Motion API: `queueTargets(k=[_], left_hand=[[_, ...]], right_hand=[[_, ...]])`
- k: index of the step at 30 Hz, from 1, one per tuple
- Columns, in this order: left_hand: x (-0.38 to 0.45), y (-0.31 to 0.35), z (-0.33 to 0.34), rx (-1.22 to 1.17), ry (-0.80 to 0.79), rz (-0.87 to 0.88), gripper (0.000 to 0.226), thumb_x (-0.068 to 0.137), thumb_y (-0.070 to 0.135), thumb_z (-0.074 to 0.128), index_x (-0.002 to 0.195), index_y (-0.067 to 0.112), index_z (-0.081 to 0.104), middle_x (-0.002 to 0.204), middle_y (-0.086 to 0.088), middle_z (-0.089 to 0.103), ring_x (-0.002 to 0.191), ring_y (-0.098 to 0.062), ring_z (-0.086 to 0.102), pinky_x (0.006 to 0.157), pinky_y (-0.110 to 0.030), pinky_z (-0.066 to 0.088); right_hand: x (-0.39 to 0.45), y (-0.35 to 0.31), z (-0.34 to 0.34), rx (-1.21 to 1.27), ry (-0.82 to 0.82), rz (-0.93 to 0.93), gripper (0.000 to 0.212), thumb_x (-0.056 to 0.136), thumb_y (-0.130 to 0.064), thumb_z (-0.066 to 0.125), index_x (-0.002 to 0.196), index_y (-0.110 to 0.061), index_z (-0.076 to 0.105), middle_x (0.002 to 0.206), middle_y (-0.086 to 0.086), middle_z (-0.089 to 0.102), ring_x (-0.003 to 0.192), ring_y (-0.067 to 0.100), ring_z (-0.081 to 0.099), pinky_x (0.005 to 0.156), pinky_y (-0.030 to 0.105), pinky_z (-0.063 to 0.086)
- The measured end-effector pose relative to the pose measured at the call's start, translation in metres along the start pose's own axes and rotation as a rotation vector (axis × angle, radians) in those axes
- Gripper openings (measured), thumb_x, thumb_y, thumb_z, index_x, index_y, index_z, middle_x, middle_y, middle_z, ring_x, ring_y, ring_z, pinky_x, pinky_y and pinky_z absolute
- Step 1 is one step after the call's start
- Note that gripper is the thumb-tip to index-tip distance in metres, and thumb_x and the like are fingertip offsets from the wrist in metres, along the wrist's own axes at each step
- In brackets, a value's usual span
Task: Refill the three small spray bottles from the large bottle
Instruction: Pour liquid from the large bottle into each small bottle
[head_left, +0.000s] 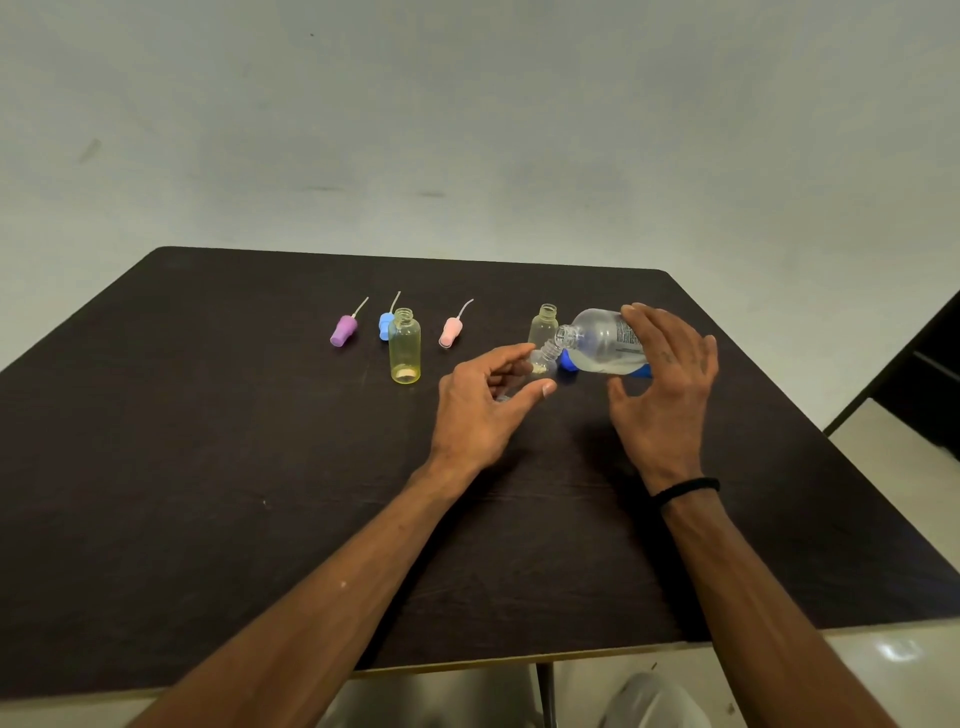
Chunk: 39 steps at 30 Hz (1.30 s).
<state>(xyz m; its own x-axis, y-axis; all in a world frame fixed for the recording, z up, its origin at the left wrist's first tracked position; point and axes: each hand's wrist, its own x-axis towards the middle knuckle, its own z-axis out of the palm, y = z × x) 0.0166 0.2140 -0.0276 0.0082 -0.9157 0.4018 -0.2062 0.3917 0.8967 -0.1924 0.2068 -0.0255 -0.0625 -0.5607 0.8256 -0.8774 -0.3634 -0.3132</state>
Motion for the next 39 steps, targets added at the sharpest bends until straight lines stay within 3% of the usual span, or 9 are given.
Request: queueTargets(k=[39], left_hand=[[-0.0003, 0.0003, 0.0001, 0.017, -0.023, -0.010, 0.054, 0.083, 0.028, 0.089, 0.134, 0.019, 0.072, 0.108, 0.006, 0.079, 0.102, -0.001, 0.073, 0.095, -0.027, 0.061]], right_hand=[[0.0009, -0.0007, -0.0042, -0.025, 0.002, -0.011, 0.085, 0.072, 0.010, 0.083, 0.149, -0.016, 0.059, 0.153, 0.006, 0.058, 0.148, 0.025, 0.045, 0.123, 0.074, 0.018]])
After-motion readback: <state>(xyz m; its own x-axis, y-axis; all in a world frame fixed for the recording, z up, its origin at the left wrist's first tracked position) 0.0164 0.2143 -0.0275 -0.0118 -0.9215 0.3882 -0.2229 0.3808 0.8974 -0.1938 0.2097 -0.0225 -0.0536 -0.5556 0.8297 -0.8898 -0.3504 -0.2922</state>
